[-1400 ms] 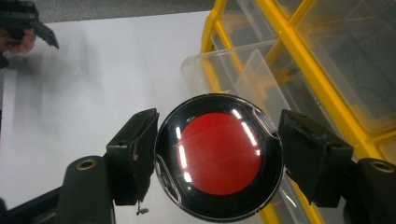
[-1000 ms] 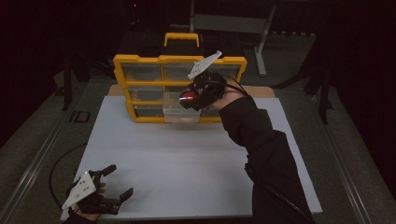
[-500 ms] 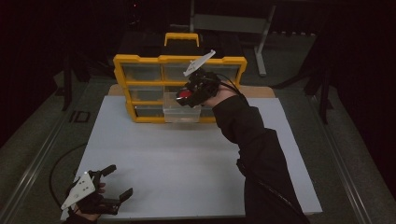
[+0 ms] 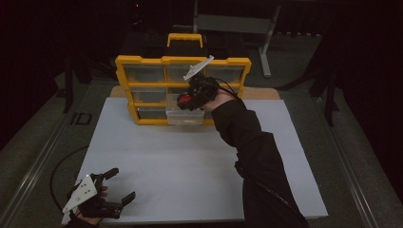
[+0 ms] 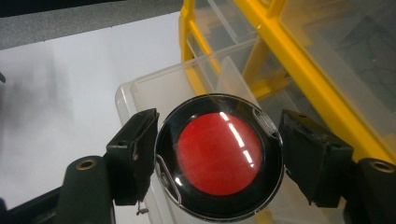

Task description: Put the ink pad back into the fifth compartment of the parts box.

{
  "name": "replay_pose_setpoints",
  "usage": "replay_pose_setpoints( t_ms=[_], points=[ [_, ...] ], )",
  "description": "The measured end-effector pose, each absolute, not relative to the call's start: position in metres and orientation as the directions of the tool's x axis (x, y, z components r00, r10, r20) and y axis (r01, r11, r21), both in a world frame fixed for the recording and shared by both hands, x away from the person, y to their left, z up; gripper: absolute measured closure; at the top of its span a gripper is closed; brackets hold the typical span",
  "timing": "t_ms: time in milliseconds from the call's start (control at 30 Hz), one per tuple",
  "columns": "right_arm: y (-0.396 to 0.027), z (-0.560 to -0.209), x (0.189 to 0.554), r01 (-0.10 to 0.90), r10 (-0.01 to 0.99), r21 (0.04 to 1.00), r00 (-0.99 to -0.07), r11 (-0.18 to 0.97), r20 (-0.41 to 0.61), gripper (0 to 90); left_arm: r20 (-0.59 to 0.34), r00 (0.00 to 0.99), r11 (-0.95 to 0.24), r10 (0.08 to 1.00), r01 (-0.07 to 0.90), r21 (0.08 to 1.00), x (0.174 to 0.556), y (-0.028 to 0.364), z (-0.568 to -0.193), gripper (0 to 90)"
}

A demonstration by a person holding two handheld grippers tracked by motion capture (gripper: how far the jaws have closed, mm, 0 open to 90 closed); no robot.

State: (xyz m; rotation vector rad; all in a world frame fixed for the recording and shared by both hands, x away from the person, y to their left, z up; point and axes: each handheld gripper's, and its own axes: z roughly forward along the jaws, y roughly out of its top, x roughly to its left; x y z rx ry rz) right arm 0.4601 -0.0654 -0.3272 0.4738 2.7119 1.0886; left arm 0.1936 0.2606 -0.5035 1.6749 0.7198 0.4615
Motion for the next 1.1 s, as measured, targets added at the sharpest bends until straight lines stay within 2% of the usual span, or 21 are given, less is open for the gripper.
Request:
replay_pose_setpoints(
  t_ms=[567, 633, 767, 933, 1100],
  points=[
    [-0.0657, -0.3295, 0.4618, 0.252, 0.395, 0.702, -0.918, 0.667, -0.046, 29.4, -0.081, 0.733, -0.118, 0.675, 0.216, 0.969, 0.1941, 0.2602, -0.5043, 0.0],
    [-0.0656, -0.3282, 0.4607, 0.262, 0.399, 0.709, -0.916, 0.654, -0.029, 23.3, -0.080, 0.733, -0.120, 0.676, 0.216, 0.969, 0.1940, 0.2605, -0.5042, 0.0],
    [-0.0651, -0.3256, 0.4592, 0.268, 0.403, 0.709, -0.915, 0.652, -0.025, 19.1, -0.079, 0.732, -0.119, 0.677, 0.214, 0.969, 0.1939, 0.2605, -0.5040, 0.0],
    [-0.0654, -0.3223, 0.4558, 0.281, 0.408, 0.713, -0.913, 0.642, -0.007, 9.7, -0.078, 0.731, -0.120, 0.678, 0.214, 0.969, 0.1939, 0.2604, -0.5039, 0.0],
    [-0.0682, -0.3244, 0.4529, 0.291, 0.396, 0.708, -0.918, 0.644, 0.017, 7.6, -0.075, 0.731, -0.121, 0.679, 0.213, 0.970, 0.1939, 0.2600, -0.5037, 0.0]
  ],
)
